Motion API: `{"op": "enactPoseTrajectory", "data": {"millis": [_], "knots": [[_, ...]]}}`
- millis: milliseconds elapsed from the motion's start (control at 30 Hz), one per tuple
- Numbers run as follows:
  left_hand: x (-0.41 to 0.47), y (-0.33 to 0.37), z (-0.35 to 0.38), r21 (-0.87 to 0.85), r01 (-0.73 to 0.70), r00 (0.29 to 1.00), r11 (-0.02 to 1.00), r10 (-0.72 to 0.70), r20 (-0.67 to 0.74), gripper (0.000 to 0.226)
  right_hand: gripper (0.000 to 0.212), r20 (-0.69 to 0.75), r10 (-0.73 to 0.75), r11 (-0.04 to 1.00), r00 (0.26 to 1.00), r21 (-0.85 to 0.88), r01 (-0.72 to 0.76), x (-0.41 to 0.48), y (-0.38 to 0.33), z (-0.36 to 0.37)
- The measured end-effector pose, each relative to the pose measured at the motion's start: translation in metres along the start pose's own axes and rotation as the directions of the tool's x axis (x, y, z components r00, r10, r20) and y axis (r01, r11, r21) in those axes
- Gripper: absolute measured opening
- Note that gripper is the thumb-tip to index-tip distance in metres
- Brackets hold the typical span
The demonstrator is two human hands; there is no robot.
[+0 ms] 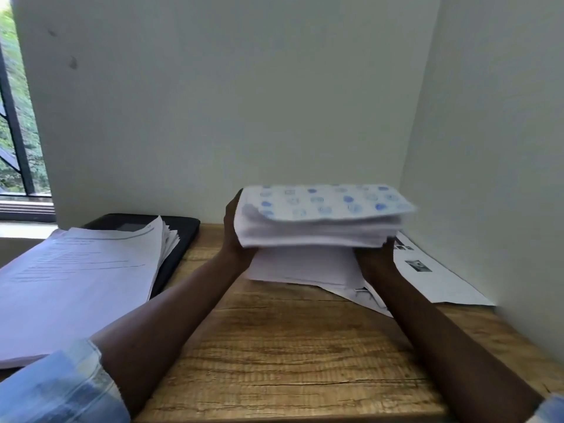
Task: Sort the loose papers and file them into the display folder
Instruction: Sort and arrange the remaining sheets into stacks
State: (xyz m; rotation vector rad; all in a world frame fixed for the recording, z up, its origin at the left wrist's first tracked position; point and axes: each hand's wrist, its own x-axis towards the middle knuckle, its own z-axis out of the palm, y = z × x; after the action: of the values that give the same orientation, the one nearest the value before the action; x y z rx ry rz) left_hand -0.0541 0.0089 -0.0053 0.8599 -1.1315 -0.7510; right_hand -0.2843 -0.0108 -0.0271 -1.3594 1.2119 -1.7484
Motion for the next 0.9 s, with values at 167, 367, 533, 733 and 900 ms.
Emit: {"op": "enactPoseTrajectory", "data": {"millis": [167, 367, 533, 733, 900], "knots": [[0.013, 0.001, 0.006, 0.185, -0.015, 1.0, 0.983, 0.017, -0.008, 0.023, 0.035, -0.094, -0.228, 0.968, 0.969, -0.129, 0.216, 0.002, -0.019, 0.009], [0.009, 0.001, 0.004, 0.262, 0.002, 1.0, 0.965, -0.006, 0.017, 0.019, 0.021, -0.037, -0.271, 0.944, 0.962, -0.208, 0.258, -0.005, -0.017, 0.011], [0.012, 0.007, 0.006, 0.179, -0.117, 0.992, 0.977, 0.124, -0.024, 0.015, 0.012, -0.084, -0.472, 0.878, 0.878, -0.139, 0.458, -0.014, -0.035, 0.01], [0.008, 0.016, 0.01, 0.082, -0.157, 0.987, 0.984, 0.159, -0.015, 0.021, 0.008, -0.186, -0.515, 0.855, 0.836, -0.173, 0.488, -0.016, -0.042, 0.011], [0.003, 0.0, 0.006, 0.045, 0.006, 1.0, 0.999, -0.007, 0.024, 0.02, 0.031, -0.14, -0.287, 0.951, 0.948, -0.159, 0.264, -0.012, -0.022, 0.013]]}}
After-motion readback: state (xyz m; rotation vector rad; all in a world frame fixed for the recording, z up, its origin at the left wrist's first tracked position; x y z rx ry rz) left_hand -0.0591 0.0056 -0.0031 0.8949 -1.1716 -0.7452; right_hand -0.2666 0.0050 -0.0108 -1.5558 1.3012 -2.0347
